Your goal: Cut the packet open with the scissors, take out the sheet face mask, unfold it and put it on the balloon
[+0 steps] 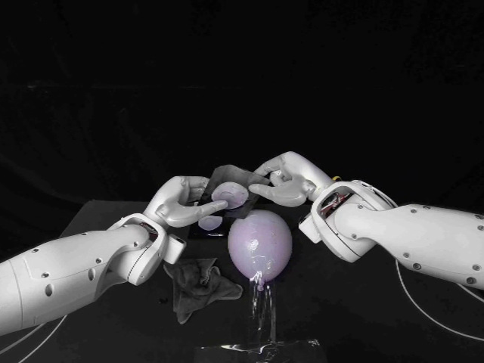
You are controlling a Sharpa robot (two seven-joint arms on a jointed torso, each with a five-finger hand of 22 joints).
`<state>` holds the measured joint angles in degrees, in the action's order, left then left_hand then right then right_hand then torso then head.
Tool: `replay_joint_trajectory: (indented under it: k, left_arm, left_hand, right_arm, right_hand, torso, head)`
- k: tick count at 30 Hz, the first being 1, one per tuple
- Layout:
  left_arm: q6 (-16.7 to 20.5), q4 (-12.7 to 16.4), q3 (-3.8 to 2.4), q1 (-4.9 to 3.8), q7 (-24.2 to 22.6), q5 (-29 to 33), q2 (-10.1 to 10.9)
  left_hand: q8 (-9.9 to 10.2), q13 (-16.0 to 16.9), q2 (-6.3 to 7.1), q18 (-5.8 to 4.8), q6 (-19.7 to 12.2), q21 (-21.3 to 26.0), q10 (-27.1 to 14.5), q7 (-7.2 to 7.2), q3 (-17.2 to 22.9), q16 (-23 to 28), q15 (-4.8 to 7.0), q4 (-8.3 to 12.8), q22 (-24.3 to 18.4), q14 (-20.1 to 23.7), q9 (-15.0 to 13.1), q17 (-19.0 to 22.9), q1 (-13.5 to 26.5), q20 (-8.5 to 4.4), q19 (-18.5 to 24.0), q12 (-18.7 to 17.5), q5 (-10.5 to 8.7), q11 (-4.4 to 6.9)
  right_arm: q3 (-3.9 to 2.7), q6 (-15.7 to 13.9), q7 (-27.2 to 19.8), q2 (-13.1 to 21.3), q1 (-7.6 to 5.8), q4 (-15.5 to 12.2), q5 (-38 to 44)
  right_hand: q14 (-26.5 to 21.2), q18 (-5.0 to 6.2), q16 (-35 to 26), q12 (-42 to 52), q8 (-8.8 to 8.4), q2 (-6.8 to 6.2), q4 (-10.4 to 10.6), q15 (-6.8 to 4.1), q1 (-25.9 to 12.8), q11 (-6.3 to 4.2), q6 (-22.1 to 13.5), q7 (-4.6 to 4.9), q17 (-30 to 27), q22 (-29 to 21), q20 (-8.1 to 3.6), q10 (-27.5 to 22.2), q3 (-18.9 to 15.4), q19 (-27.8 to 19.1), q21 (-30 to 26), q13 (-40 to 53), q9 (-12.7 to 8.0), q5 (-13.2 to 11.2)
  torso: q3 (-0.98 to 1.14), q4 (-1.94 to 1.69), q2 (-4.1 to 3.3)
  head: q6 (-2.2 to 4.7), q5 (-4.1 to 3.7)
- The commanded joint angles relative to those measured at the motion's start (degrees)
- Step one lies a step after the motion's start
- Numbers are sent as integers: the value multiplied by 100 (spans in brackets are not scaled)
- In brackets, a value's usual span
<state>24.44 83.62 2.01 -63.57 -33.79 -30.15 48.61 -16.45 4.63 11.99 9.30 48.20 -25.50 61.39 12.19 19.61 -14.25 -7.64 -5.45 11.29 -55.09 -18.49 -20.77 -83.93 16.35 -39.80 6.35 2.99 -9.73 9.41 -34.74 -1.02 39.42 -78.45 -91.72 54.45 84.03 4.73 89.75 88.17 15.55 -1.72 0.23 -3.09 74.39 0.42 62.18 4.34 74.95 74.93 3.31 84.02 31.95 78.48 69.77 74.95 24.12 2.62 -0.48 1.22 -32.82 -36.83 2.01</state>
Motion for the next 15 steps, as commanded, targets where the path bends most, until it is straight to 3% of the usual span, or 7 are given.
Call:
replay_joint_trajectory:
  k: [1, 4, 7, 8, 10, 12, 15]
  left_arm:
    - [255, 22, -13, -15, 38, 62, -42]
    - [346, 17, -15, -16, 68, 108, -68]
    - [426, 6, -16, -19, 133, 101, -98]
    - [445, 2, -16, -21, 161, 80, -107]
    - [481, -5, -16, -25, 238, 0, -127]
    - [498, -8, -16, -28, 288, -51, -141]
    - [525, -13, -16, -31, 343, -97, -157]
  left_hand:
    - [-169, 83, -129, 132, 224, -120, 277, -58, 60, -242, 122, 23, 11, -223, -53, -121, -196, -33, -309, 224, -20, 133]
    - [-241, 113, -186, 135, 311, -149, 360, -94, 103, -323, 159, 44, 16, -277, -78, -164, -276, -59, -394, 300, -21, 174]
    - [-544, 246, -341, 144, 758, -393, 792, -276, 125, -625, 343, 171, 128, -637, -204, -314, -473, -191, -728, 602, 39, 377]
    - [-737, 343, -516, 126, 1095, -745, 1039, -395, 93, -860, 522, 263, 315, -908, -274, -438, -576, -389, -1019, 800, -53, 546]
    - [-782, 414, -589, 117, 1271, -1139, 1134, -458, 57, -1024, 646, 320, 555, -1119, -267, -526, -582, -608, -1107, 922, -45, 639]
    - [-749, 431, -597, 96, 1315, -1395, 1161, -490, 76, -1053, 682, 316, 729, -1192, -232, -546, -529, -703, -1030, 966, -27, 663]
    - [-725, 418, -627, 94, 1319, -1508, 1171, -489, 109, -1043, 685, 296, 804, -1234, -215, -542, -497, -731, -998, 969, -31, 661]
  right_arm:
    - [-5, -70, 132, -11, 3, -1, 135]
    - [-5, -68, 146, -15, 6, -4, 162]
    - [-5, -75, 153, -16, 10, -13, 178]
    - [-5, -79, 153, -16, 11, -17, 181]
    - [-5, -82, 148, -12, 13, -30, 186]
    - [-5, -77, 145, -8, 15, -40, 189]
    - [-5, -61, 136, -3, 16, -51, 191]
  right_hand:
    - [597, 13, 25, 33, 177, 29, 3, -39, -58, -52, 37, -13, 1505, 90, -35, 535, 25, 1, -34, 1413, 228, 17]
    - [597, 13, 25, 33, 177, 29, 3, -39, -58, -52, 37, -13, 1505, 90, -35, 535, 25, 1, -34, 1413, 228, 17]
    - [597, 12, 25, 37, 184, 31, -2, -40, -64, -53, 35, -14, 1505, 92, -37, 537, 30, 3, -32, 1416, 234, 17]
    - [597, 12, 25, 34, 187, 33, -4, -41, -67, -54, 34, -14, 1505, 94, -38, 536, 32, 3, -31, 1414, 236, 17]
    - [597, 12, 25, 34, 187, 33, -4, -41, -67, -54, 34, -14, 1505, 94, -38, 536, 32, 3, -31, 1414, 236, 17]
    - [597, 12, 25, 34, 187, 33, -4, -41, -67, -54, 34, -14, 1505, 94, -38, 536, 32, 3, -31, 1414, 236, 17]
    - [597, 13, 25, 30, 191, 34, -6, -42, -70, -54, 33, -15, 1505, 92, -38, 534, 35, 1, -35, 1411, 239, 17]
  torso:
    - [3, 4, -3]
    - [6, 6, -5]
    - [5, 7, -7]
    - [5, 7, -7]
    - [4, 5, -4]
    - [3, 5, -4]
    - [2, 5, -5]
  head:
    - [11, -6]
    - [17, -11]
    - [17, -19]
    - [15, -20]
    - [8, -23]
    - [12, -24]
    - [17, -29]
